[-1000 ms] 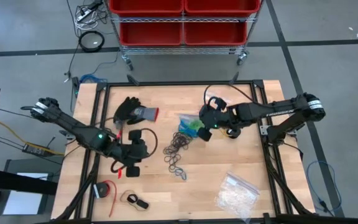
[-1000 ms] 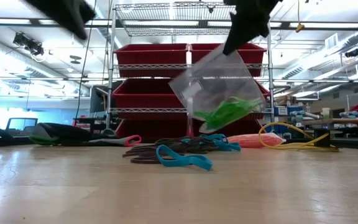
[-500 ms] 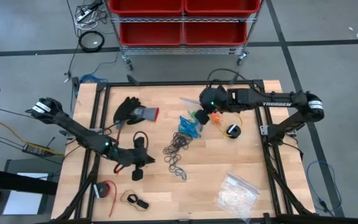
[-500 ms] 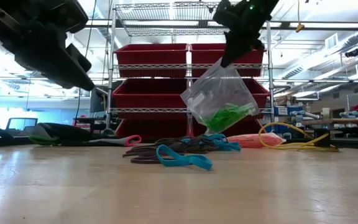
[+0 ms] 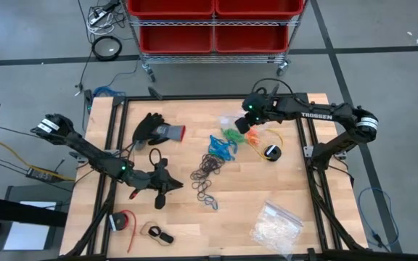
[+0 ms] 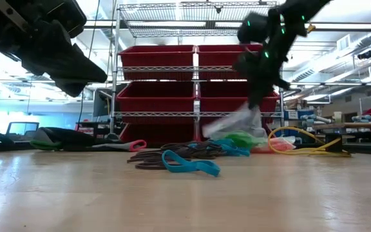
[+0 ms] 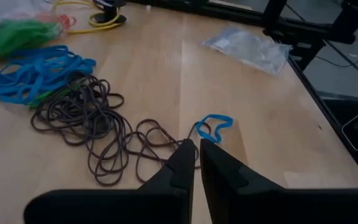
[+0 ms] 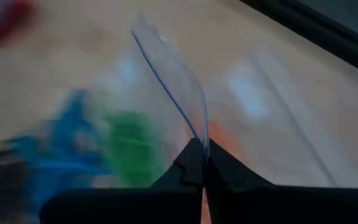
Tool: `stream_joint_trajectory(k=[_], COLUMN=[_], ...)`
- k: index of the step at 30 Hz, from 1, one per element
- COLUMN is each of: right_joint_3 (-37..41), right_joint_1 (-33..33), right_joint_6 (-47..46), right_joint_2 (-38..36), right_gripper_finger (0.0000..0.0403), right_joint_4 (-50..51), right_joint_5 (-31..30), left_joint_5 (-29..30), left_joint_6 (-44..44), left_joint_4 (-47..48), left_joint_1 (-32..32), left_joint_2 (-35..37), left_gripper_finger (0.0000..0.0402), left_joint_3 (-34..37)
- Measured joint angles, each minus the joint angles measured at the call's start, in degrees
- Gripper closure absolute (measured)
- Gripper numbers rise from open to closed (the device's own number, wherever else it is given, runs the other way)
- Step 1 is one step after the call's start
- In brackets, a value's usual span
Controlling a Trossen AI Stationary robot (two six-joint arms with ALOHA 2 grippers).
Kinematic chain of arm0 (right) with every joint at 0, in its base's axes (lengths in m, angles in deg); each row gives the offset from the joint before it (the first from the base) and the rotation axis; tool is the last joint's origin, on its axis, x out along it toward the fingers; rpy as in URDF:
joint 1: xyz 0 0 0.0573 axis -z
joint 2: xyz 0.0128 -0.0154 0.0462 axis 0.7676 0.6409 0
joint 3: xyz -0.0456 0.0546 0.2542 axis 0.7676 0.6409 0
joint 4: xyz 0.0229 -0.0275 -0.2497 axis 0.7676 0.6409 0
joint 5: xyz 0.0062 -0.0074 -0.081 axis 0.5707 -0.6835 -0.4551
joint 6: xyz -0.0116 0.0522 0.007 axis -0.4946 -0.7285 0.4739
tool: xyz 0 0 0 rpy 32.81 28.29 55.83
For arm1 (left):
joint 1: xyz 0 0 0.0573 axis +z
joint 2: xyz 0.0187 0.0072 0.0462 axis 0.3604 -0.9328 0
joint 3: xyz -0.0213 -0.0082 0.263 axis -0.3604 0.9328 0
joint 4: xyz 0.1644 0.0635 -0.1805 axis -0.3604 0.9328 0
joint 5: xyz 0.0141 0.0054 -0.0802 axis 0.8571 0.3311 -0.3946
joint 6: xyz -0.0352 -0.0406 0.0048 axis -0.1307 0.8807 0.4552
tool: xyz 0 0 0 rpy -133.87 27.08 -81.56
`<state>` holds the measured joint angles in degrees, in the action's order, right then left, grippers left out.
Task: Sort rubber bands
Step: Close the transparent zip bag
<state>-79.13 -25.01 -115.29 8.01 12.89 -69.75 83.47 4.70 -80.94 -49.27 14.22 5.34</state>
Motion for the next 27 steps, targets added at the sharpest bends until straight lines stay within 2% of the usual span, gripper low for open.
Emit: stream_joint_trajectory(k=[5, 11, 21, 27], right_joint_3=[5.5, 7.2, 7.2, 7.2], right_joint_1=[2.3, 1.9, -1.3, -2.1], right_joint_6=[-0.6, -1.6, -1.9, -2.0], right_joint_2=[0.0, 0.0, -4.4, -10.5], right_gripper_finger=[0.0403, 0.0403, 0.0399, 0.037], right_joint_4=[-1.2, -0.2, 0.0, 1.5], right_joint_5=[-4.9, -8.8, -9.0, -10.4], left_joint_5=[1.3, 3.3, 3.4, 3.4], left_joint_6=[-1.2, -1.2, -1.1, -1.0], left_joint_4=[-0.2, -0.2, -0.4, -0.5], left_joint_1=[0.0, 0.0, 0.0, 0.0], left_joint_2=[0.0, 0.0, 0.0, 0.0], left_gripper_finger=[0.0366, 0.0366, 0.0366, 0.0366], left_joint_3=[0.0, 0.0, 0.0, 0.0])
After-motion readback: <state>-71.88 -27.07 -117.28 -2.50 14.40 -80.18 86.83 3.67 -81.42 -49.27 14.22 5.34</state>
